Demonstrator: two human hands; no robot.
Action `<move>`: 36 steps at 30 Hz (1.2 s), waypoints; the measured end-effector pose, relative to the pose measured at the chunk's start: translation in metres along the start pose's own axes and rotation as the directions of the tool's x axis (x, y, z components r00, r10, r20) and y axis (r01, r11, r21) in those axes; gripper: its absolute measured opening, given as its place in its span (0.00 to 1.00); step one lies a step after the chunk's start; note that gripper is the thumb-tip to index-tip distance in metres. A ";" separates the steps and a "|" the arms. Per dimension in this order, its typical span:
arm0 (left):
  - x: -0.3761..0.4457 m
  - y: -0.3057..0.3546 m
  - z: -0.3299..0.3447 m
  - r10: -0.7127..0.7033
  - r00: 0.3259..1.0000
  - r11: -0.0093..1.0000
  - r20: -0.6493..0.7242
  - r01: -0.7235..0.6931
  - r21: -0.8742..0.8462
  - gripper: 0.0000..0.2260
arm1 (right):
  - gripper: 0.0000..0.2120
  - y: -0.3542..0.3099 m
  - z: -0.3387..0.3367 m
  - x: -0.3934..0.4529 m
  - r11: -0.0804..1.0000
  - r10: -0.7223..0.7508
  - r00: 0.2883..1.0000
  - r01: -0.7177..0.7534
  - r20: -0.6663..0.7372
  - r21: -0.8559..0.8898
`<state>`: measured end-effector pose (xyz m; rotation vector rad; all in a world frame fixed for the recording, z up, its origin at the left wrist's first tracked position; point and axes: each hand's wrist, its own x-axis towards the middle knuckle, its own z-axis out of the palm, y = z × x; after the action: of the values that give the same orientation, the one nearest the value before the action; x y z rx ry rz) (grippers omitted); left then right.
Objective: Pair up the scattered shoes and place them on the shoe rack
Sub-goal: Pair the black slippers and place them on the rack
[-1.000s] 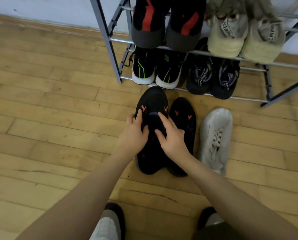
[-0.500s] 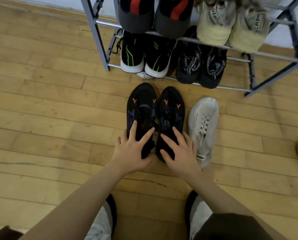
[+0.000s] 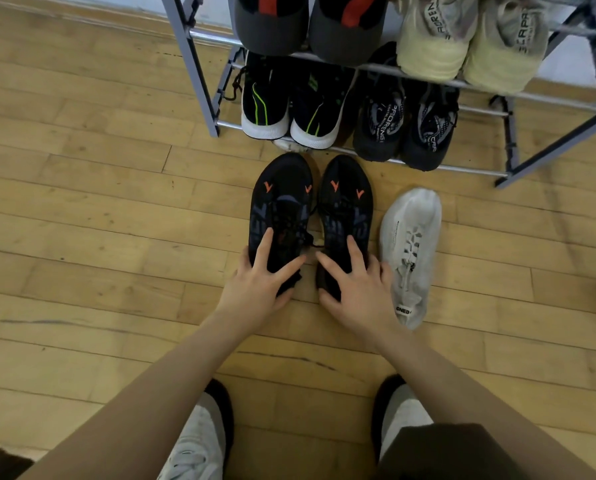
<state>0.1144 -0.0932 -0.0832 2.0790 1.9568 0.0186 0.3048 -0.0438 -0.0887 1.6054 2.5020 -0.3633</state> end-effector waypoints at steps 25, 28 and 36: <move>-0.026 0.005 -0.052 -0.268 0.895 0.923 -0.358 0.132 -0.360 0.21 | 0.26 -0.036 -0.048 -0.008 0.911 -0.025 0.985 0.092 -0.169 0.402; -0.034 -0.001 -0.073 -0.294 0.856 0.916 -0.424 0.127 -0.380 0.21 | 0.26 -0.043 -0.071 -0.008 0.907 -0.037 0.990 0.092 -0.138 0.411; -0.061 -0.018 -0.142 -0.397 0.718 0.881 -0.572 0.123 -0.457 0.19 | 0.25 -0.094 -0.155 -0.007 0.903 -0.246 0.926 0.326 -0.286 0.279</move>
<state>0.0627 -0.1246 0.0601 1.6108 2.3512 1.1341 0.2234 -0.0444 0.0738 1.4511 3.0150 -0.6833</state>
